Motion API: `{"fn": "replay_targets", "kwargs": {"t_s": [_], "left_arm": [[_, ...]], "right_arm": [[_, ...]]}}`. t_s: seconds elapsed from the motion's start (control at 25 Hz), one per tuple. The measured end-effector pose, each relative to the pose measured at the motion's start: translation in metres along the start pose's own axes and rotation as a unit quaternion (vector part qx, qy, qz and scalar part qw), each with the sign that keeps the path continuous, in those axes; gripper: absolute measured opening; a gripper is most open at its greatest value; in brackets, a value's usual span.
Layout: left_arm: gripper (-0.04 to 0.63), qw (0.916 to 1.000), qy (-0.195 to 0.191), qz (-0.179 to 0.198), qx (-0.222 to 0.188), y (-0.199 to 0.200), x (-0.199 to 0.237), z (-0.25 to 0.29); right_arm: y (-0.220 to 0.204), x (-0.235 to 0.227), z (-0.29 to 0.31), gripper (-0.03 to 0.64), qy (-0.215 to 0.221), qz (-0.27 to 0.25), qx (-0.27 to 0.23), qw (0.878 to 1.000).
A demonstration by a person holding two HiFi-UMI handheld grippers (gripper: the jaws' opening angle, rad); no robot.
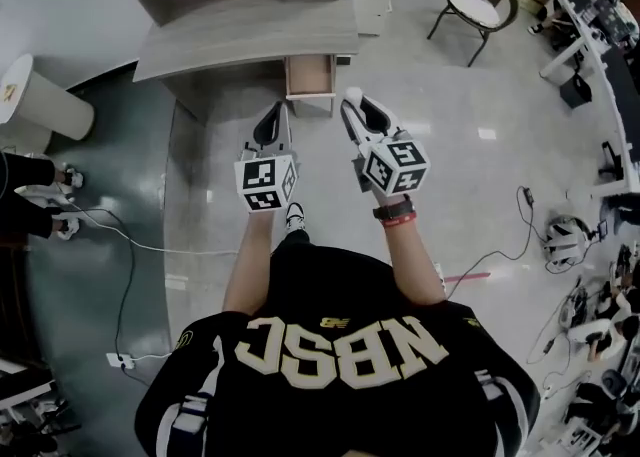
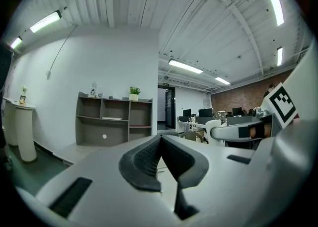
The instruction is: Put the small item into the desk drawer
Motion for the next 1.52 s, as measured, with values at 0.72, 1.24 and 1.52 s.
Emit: {"fn": "replay_targets", "kwargs": {"t_s": [0.72, 1.24, 1.52], "left_arm": [[0.012, 0.9977, -0.048, -0.036, -0.032, -0.04, 0.146, 0.124], [0.012, 0.9929, -0.077, -0.031, 0.084, -0.134, 0.13, 0.202], [0.012, 0.9869, -0.087, -0.046, 0.128, -0.178, 0.122, 0.233]], "right_arm": [[-0.01, -0.003, 0.189, 0.124, -0.077, -0.012, 0.02, 0.997], [-0.054, -0.078, 0.258, 0.126, -0.07, 0.045, 0.103, 0.991], [-0.101, -0.118, 0.287, 0.126, -0.076, 0.064, 0.165, 0.981]]}}
Point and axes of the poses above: the fingertips, and each gripper's own axes: z forward along the fingers, x to its left, y out of its top, the point moved 1 cm from there along -z, backward along the fingers, and after that the axes turned 11 degrees about z, right-handed, at the moved point
